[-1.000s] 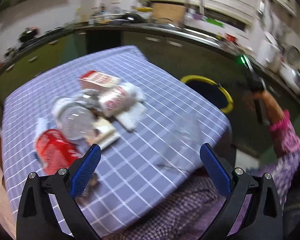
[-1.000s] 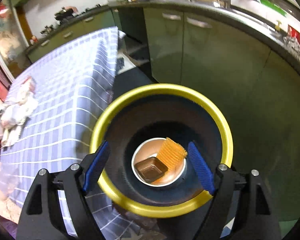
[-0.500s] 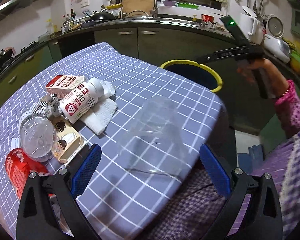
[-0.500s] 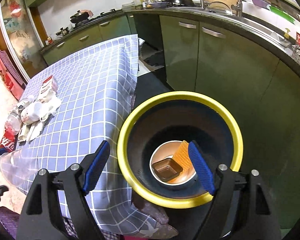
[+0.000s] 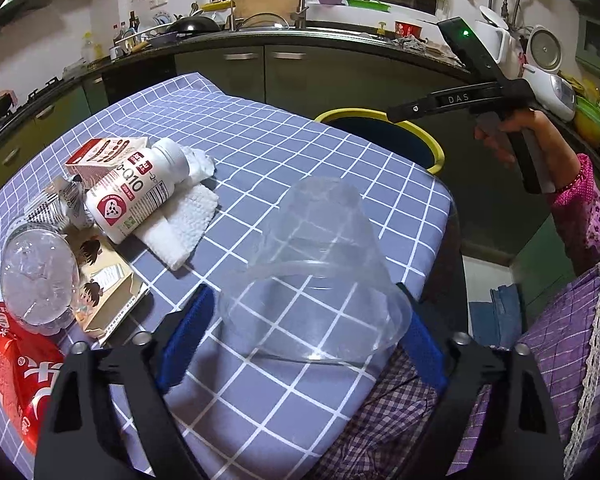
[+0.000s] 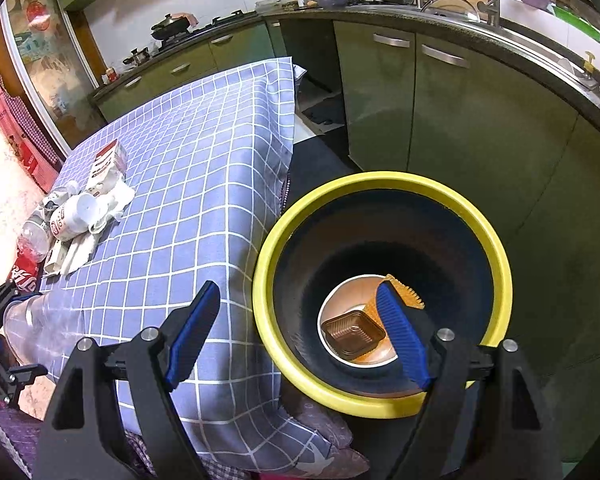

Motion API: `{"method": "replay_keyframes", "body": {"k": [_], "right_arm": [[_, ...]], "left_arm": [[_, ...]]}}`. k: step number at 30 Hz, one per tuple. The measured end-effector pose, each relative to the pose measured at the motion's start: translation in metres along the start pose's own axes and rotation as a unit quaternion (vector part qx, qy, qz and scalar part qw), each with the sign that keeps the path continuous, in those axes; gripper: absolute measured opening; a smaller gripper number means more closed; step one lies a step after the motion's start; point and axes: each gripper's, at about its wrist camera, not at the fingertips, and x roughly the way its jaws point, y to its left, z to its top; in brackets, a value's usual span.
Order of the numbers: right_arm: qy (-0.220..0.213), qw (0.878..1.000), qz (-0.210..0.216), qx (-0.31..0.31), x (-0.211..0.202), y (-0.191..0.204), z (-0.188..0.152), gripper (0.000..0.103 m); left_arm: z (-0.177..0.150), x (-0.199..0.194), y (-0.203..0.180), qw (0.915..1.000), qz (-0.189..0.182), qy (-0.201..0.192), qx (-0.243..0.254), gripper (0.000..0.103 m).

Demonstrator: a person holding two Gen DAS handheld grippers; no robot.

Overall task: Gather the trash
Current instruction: 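Grasp the clear plastic cup with the left gripper and lift it, then carry the clear plastic cup over the bin and open the left gripper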

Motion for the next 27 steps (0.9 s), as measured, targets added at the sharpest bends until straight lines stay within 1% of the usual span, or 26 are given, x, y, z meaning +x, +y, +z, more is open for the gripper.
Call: {"method": "replay_keyframes", "body": {"k": [1, 2, 8, 14, 18, 21, 24, 27], "right_arm": [[0.0, 1.0, 0.001, 0.0, 0.001, -0.001, 0.001, 0.076], [0.0, 1.0, 0.001, 0.0, 0.001, -0.001, 0.001, 0.076], [-0.003, 1.0, 0.006, 0.001, 0.0, 0.0, 0.0, 0.076], [-0.014, 1.0, 0.008, 0.008, -0.007, -0.006, 0.0, 0.076], [-0.027, 0.999, 0.003, 0.023, -0.017, -0.02, -0.004, 0.076], [-0.037, 0.999, -0.005, 0.039, -0.026, -0.035, -0.008, 0.076], [-0.046, 0.997, -0.016, 0.059, -0.036, -0.055, -0.015, 0.076], [-0.052, 0.995, -0.026, 0.081, -0.044, -0.075, -0.024, 0.076]], "left_arm": [[0.0, 0.001, 0.0, 1.0, 0.0, 0.002, 0.0, 0.078], [0.0, 0.002, 0.001, 1.0, -0.001, 0.002, -0.002, 0.077], [0.004, -0.005, -0.001, 0.9999, 0.0, -0.011, 0.0, 0.076], [0.021, -0.017, -0.005, 0.9996, 0.006, -0.025, 0.009, 0.076], [0.047, -0.018, -0.009, 0.9993, 0.0, -0.033, 0.018, 0.076], [0.073, -0.011, -0.016, 0.9987, -0.015, -0.04, 0.028, 0.076], [0.102, 0.004, -0.028, 0.9978, -0.031, -0.04, 0.044, 0.076], [0.132, 0.027, -0.045, 0.9961, -0.057, -0.034, 0.059, 0.076]]}}
